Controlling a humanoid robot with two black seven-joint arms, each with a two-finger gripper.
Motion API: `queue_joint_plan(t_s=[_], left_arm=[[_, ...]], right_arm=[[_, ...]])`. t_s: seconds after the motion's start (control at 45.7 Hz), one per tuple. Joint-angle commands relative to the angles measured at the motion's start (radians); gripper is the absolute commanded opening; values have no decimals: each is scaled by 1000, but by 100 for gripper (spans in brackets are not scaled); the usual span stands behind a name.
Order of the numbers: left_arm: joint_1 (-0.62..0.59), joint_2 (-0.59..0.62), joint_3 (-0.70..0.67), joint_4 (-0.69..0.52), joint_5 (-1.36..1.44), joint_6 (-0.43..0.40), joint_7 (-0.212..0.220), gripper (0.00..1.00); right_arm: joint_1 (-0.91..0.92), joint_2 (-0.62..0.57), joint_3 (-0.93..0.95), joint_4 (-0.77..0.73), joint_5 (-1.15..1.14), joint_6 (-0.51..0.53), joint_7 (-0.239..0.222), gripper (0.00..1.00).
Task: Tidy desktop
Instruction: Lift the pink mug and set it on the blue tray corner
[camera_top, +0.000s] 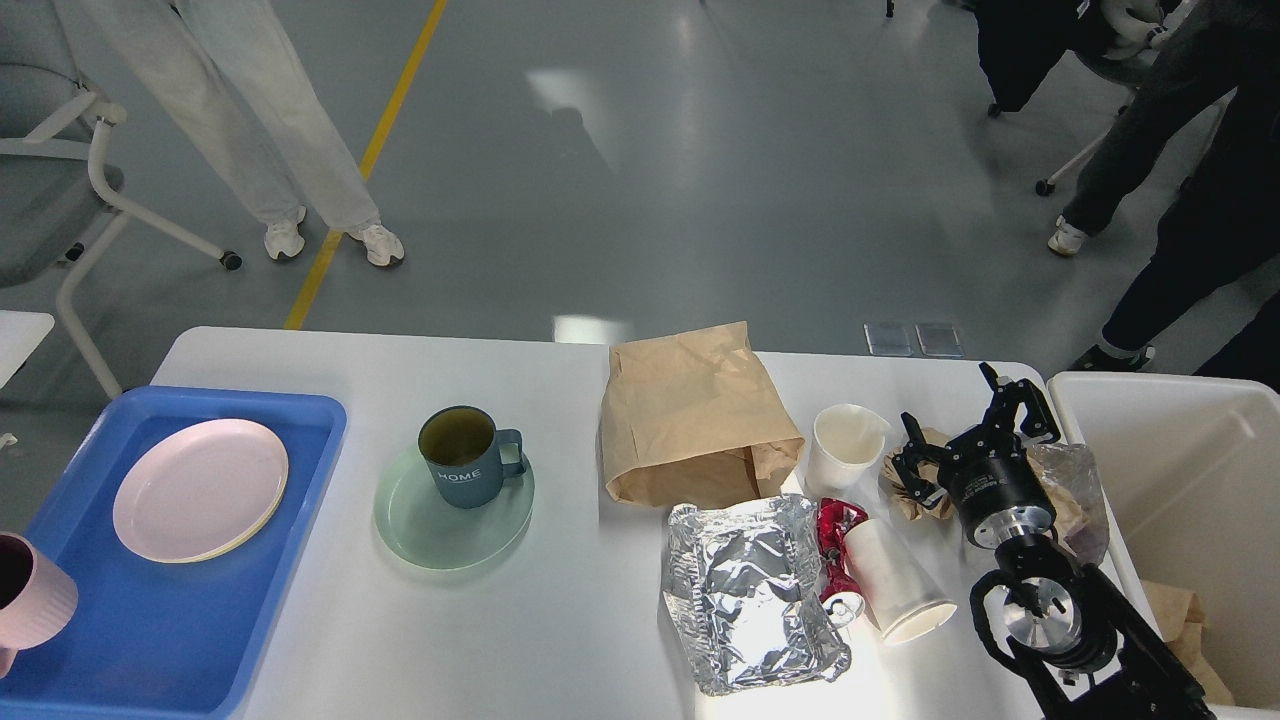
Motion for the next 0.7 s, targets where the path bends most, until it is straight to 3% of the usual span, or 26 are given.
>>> queue_joint_plan(t_s=[0.0,0.285,0.526,0.613,0.679], left_arm=[[29,-28,-7,29,-5,-8,5,0],[33,-52,-10,29,-10,-1,17,0],[43,-52,-31,29,-14,15,19,7],[59,-52,-30,29,-23,49,19,16],[61,-49,-28,29,-59,90,19,36]], right_arm=[[0,0,0,0,0,0,0,100],[0,0,0,0,0,0,0,100],[-2,0,0,0,0,0,0,100],[0,0,0,0,0,0,0,100],[0,0,0,0,0,0,0,100]])
